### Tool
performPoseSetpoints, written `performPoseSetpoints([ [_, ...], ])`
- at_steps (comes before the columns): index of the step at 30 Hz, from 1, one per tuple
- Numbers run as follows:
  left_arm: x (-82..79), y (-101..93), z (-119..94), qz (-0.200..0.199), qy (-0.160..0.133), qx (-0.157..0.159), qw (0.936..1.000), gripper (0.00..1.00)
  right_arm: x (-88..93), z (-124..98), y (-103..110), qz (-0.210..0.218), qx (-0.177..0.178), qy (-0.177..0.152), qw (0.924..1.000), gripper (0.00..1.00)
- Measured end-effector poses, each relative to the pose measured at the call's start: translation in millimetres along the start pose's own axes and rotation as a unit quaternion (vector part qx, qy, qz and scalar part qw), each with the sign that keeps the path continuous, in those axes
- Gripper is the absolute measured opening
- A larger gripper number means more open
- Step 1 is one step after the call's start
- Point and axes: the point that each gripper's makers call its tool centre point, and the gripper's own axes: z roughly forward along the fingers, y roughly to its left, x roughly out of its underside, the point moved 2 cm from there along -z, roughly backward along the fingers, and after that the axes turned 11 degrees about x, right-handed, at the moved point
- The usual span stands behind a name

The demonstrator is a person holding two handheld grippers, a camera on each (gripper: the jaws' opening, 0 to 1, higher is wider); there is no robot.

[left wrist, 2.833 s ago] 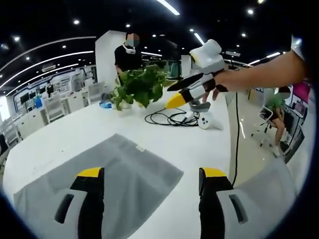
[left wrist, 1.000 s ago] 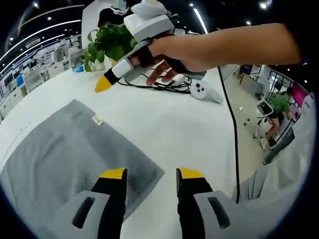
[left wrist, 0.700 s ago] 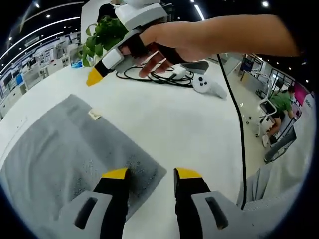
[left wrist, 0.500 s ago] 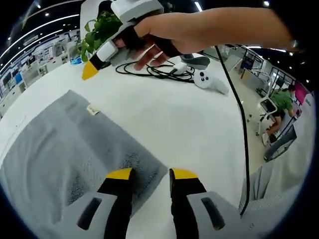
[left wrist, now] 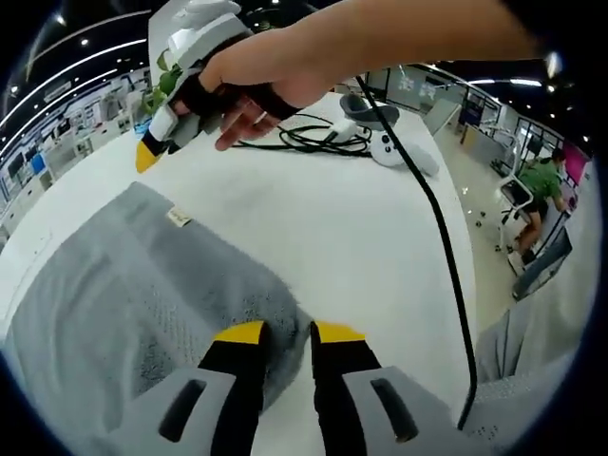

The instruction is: Fold the towel on the table until its edges align and the towel forms a compact rectangular stack.

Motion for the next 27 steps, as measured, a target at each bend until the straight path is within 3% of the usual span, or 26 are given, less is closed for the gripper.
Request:
performPoseSetpoints([
  [9,-0.6,-4.1,0.8,-0.005,-0.001,0.003,1.0000,0.10,-6.7,20.0,5.2,0.012,0.000,0.007,0.9999,0.37],
  [15,-0.5,-7.1,1.0,-0.004,-0.003,0.004,1.0000,0.10,-7.3,33.0,14.2,-0.014,0.003,0.007,0.9999,0.34],
  [24,-0.2,-5.8,1.9,-0.009,-0.004,0.005,0.9999,0.10,-6.8,57.4,11.1,-0.045,0.014,0.008,0.9989,0.28],
  [27,-1.4,-6.1,3.1,-0.012,-0.007,0.005,0.9999,0.09,-1.4,65.6,14.8,-0.055,0.010,0.023,0.9982,0.28],
])
